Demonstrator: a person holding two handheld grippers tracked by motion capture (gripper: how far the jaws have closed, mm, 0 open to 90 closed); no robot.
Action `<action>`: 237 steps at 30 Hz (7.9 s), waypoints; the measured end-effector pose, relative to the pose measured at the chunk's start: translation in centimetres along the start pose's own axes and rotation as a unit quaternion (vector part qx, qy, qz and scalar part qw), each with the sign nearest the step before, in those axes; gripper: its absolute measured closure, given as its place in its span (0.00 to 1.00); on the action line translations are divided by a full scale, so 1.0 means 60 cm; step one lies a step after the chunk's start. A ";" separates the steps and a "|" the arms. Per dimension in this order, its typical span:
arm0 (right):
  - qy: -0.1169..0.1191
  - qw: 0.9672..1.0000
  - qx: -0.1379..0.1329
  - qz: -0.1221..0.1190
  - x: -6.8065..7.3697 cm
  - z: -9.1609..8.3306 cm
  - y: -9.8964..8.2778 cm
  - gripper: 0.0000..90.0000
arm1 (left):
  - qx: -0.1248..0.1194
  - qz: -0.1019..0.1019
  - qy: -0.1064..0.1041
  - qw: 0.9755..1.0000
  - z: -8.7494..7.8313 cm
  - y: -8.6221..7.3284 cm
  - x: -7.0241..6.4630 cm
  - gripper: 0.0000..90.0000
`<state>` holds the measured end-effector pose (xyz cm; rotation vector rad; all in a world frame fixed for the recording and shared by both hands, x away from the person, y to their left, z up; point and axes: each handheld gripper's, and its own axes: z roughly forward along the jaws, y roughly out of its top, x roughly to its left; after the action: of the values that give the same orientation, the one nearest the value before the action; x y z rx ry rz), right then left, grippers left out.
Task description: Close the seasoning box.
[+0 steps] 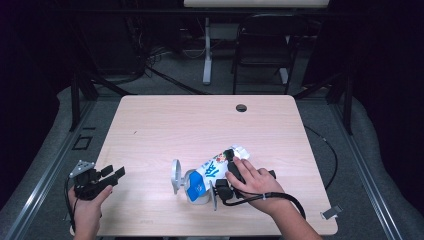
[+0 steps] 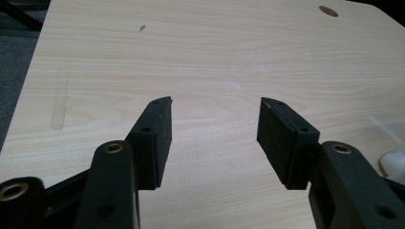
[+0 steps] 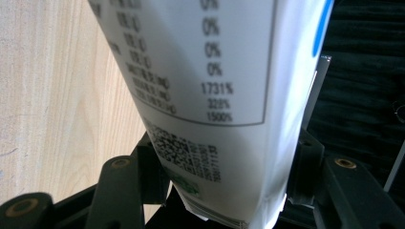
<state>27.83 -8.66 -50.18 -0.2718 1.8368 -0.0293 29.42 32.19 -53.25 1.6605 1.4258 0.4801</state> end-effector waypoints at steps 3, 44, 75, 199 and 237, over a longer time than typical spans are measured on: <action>-0.001 1.000 0.000 -0.001 0.000 0.000 0.000 0.51 | 0.001 0.000 0.000 1.000 0.000 0.000 0.001 0.52; -0.003 1.000 -0.001 -0.005 -0.001 -0.001 0.001 0.52 | -0.002 -0.004 0.001 1.000 0.001 -0.001 0.002 0.52; -0.008 1.000 -0.001 -0.010 -0.001 -0.002 0.002 0.54 | 0.000 -0.004 0.001 1.000 0.001 -0.001 0.003 0.52; -0.003 1.000 0.002 -0.010 -0.014 -0.012 0.003 0.68 | 0.003 -0.007 0.005 1.000 0.002 -0.003 0.009 0.52; -0.001 1.000 -0.003 -0.002 -0.014 -0.011 0.002 0.71 | 0.003 -0.010 0.007 1.000 0.002 -0.004 0.010 0.52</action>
<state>27.39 -8.44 -49.24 -0.2798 1.8339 -0.0271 29.54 32.68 -53.65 1.6485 1.4537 0.4768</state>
